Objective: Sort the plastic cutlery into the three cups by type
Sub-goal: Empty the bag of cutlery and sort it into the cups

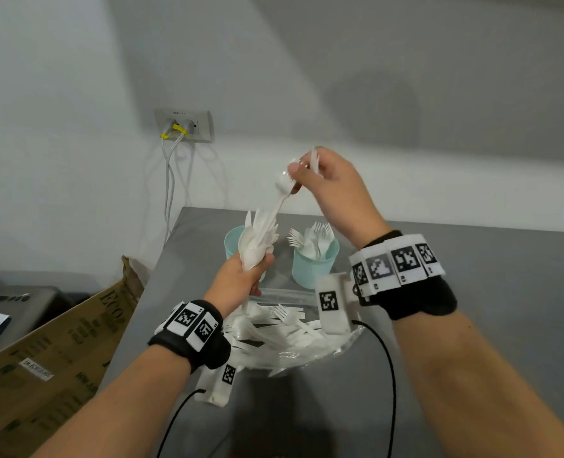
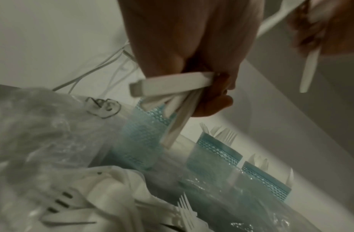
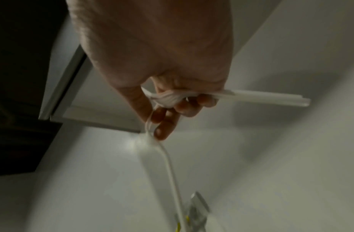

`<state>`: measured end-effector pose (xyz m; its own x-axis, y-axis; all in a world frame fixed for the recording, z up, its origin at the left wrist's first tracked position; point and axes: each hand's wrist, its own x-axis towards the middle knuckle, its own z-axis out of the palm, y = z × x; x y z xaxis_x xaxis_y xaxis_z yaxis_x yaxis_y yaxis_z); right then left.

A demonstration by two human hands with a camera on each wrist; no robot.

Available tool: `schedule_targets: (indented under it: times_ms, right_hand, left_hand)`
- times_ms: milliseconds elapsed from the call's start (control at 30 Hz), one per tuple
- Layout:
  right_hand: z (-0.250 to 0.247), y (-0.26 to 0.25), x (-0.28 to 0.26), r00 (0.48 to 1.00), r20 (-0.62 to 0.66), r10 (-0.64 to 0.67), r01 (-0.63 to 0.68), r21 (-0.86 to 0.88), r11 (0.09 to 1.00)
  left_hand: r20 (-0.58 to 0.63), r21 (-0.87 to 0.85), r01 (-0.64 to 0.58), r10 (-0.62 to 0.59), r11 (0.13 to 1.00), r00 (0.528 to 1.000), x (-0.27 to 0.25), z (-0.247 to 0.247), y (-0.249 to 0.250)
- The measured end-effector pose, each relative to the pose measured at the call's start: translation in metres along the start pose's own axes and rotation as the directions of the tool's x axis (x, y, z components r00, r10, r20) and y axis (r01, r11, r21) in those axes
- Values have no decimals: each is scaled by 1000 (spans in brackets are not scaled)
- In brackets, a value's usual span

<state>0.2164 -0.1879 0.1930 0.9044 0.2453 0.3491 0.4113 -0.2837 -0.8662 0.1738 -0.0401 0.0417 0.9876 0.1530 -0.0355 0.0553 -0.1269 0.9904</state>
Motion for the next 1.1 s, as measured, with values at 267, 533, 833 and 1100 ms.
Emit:
schedule_targets:
  times_ms: [267,533,833,1100]
  right_hand:
    - [-37,62,14,983,-160,88,-156,-483,861]
    - [-11,124,-8,957,-22,289,-252,-555,792]
    - [-19,99,13,972,-161,171,-190,-112,975]
    - [-9,152,1,944,-35,327,-324,-284,903]
  left_hand:
    - [-63,-122,29,-37,992,997,5,7,10]
    - [-26,-4,-35,35,999,999,11,22,16]
    - [5,34,-71,71,997,997,16,31,12]
    - [8,29,-171,171,985,985,15,35,10]
